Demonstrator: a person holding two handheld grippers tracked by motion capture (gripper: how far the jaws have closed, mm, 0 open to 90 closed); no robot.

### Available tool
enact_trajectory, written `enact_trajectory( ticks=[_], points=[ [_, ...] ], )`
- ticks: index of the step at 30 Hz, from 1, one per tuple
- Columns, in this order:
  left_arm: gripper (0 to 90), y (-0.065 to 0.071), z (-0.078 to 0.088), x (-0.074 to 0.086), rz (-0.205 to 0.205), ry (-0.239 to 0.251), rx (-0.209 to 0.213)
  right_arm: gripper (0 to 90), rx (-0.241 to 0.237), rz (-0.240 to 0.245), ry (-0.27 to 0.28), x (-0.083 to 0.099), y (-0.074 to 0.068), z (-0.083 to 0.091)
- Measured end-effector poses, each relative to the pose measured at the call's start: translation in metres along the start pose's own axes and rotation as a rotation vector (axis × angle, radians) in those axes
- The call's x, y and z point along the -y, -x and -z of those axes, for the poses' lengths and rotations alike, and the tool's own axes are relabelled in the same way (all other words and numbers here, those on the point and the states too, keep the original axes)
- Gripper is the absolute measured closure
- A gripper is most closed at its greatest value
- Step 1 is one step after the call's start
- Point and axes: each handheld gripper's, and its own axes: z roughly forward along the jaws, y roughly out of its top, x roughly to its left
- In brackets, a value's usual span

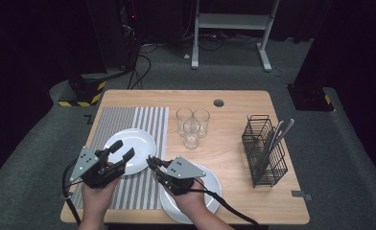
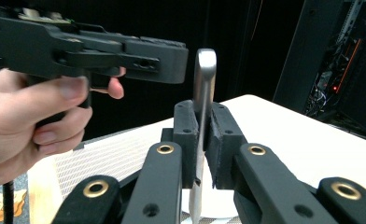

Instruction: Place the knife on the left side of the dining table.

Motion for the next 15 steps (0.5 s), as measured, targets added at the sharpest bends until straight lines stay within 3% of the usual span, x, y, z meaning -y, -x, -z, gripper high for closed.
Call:
enact_trajectory(
  ticks=[8,15],
  points=[
    [45.8,0.013,0.003,-0.004,-0.021,-0.003,0.019,82.9,-0.001,-0.003,0.002,0.0,0.001,-0.002],
    [45.5,0.03,0.002,-0.01,-0.044,0.01,0.071,82.8,-0.008,-0.002,0.0,-0.001,0.001,-0.006]
  ],
)
